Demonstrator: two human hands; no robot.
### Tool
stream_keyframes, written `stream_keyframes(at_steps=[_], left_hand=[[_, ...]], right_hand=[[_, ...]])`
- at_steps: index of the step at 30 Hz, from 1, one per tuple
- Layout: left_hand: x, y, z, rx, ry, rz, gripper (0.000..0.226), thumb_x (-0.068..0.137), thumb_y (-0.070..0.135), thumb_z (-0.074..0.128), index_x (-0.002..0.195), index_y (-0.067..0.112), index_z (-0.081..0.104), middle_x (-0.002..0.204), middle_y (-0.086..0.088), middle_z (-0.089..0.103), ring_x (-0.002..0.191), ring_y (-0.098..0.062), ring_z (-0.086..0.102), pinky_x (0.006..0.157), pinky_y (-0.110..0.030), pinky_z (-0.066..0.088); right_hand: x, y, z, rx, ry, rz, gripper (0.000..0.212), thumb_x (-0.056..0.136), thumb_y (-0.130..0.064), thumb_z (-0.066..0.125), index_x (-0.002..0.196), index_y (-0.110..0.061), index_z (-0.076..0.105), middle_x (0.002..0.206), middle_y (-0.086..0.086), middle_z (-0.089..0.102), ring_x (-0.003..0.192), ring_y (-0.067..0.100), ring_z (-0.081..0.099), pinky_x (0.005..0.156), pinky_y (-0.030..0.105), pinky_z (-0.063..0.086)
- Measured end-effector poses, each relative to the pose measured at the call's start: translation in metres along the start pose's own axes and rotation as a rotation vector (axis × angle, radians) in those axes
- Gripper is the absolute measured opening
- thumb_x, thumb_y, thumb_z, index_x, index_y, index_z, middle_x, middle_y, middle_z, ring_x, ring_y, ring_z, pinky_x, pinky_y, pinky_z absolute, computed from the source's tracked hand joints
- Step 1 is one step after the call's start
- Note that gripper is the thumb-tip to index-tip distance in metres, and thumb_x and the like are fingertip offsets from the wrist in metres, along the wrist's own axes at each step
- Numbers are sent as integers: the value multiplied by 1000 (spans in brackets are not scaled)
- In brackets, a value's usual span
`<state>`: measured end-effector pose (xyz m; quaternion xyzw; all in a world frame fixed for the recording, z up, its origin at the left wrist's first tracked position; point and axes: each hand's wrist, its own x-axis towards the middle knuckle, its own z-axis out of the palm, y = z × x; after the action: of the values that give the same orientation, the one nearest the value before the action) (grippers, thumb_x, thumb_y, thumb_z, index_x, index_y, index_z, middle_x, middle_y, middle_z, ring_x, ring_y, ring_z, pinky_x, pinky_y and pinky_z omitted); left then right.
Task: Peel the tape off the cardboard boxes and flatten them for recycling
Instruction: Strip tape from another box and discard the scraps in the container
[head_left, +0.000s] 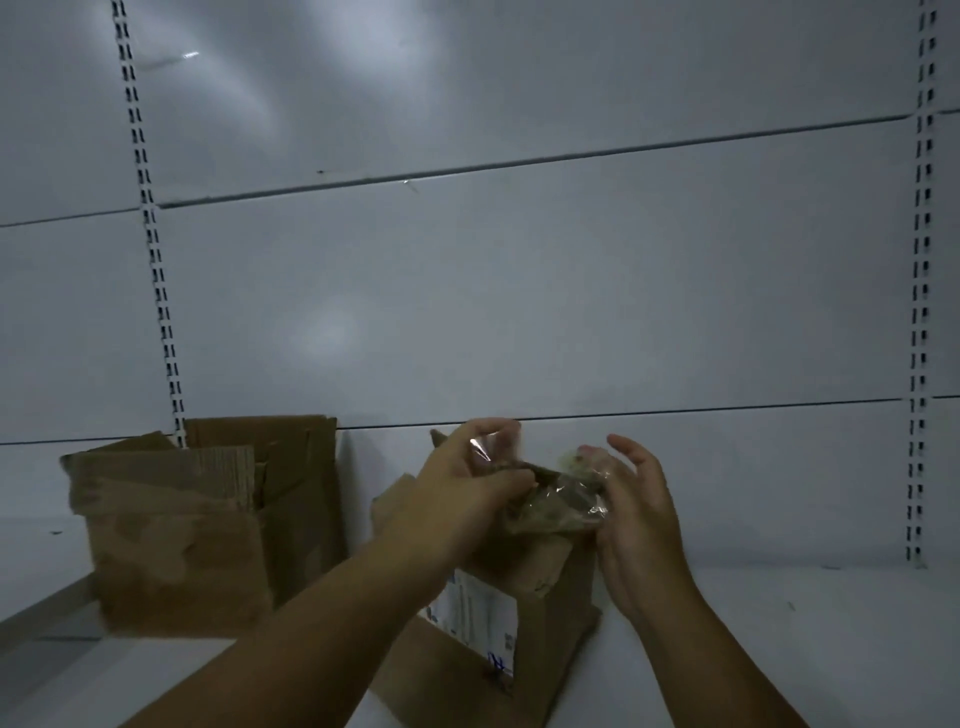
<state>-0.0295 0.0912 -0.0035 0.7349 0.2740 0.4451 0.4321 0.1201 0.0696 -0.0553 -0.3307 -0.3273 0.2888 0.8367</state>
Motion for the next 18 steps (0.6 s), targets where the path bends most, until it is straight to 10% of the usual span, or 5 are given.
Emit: stream_keyframes(at_steps=[3, 6, 13, 18], left_hand=[[9, -5, 8, 135, -17, 21, 28, 91, 28, 60, 118, 34, 55, 101, 11, 61, 87, -3, 60, 71, -12, 50], [18, -11, 10, 561, -30, 110, 30, 95, 50, 40, 109, 33, 61, 90, 12, 58, 89, -5, 50, 90, -28, 41], [43, -25, 1, 136, -263, -122, 37, 101, 34, 38, 99, 6, 61, 84, -6, 63, 47, -11, 58, 50, -24, 48], [49, -38, -3, 61, -312, -219, 42, 96, 51, 38, 101, 16, 61, 96, -6, 65, 53, -10, 54, 53, -22, 48]], right_hand=[[-1, 4, 4, 32, -88, 147, 19, 95, -13, 46, 93, -12, 65, 92, 15, 66, 79, 24, 63, 66, 32, 50], [-6, 12, 4, -9, -152, 202, 30, 98, -18, 39, 98, -4, 65, 100, 22, 66, 91, 30, 62, 80, 39, 49], [-3, 14, -2, -96, -85, 254, 28, 96, -23, 44, 89, -6, 66, 89, 20, 68, 82, 30, 63, 74, 38, 47], [10, 4, -12, 221, 67, 179, 22, 93, -22, 49, 86, -5, 62, 78, 13, 70, 65, 21, 69, 56, 29, 57]])
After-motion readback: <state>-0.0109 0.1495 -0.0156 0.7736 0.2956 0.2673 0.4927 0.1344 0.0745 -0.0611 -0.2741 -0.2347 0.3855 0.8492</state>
